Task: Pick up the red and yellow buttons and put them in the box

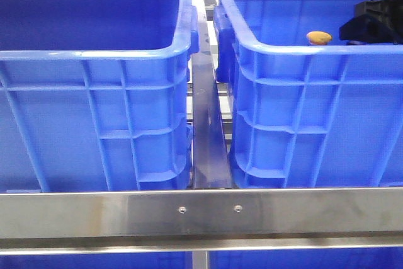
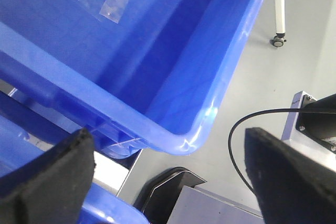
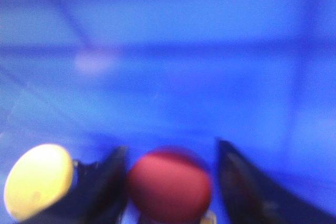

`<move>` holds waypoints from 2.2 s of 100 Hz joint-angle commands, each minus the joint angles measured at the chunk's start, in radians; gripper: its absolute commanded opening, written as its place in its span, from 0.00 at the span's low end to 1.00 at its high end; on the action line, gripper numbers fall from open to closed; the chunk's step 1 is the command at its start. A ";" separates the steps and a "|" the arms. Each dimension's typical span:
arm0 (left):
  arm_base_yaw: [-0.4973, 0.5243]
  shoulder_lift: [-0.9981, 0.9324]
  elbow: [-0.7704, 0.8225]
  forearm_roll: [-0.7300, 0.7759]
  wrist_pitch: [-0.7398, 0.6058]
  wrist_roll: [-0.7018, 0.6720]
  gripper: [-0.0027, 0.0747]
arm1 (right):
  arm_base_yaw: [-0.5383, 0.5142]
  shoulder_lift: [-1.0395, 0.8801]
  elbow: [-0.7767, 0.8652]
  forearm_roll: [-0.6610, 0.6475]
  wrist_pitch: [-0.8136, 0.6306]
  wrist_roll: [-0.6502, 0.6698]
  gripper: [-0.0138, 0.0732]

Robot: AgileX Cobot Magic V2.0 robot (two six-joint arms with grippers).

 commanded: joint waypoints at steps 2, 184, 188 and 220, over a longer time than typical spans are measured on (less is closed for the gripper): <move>-0.005 -0.048 -0.031 -0.055 -0.025 -0.002 0.75 | 0.000 -0.052 -0.027 0.053 0.057 -0.013 0.73; -0.005 -0.210 0.131 -0.002 -0.150 0.002 0.01 | -0.003 -1.066 0.701 0.030 0.118 -0.013 0.08; -0.005 -0.230 0.157 -0.001 -0.166 0.002 0.01 | -0.003 -1.100 0.721 0.030 0.115 -0.013 0.08; -0.005 -0.449 0.402 -0.001 -0.372 0.083 0.01 | -0.003 -1.364 0.878 0.030 0.106 -0.012 0.08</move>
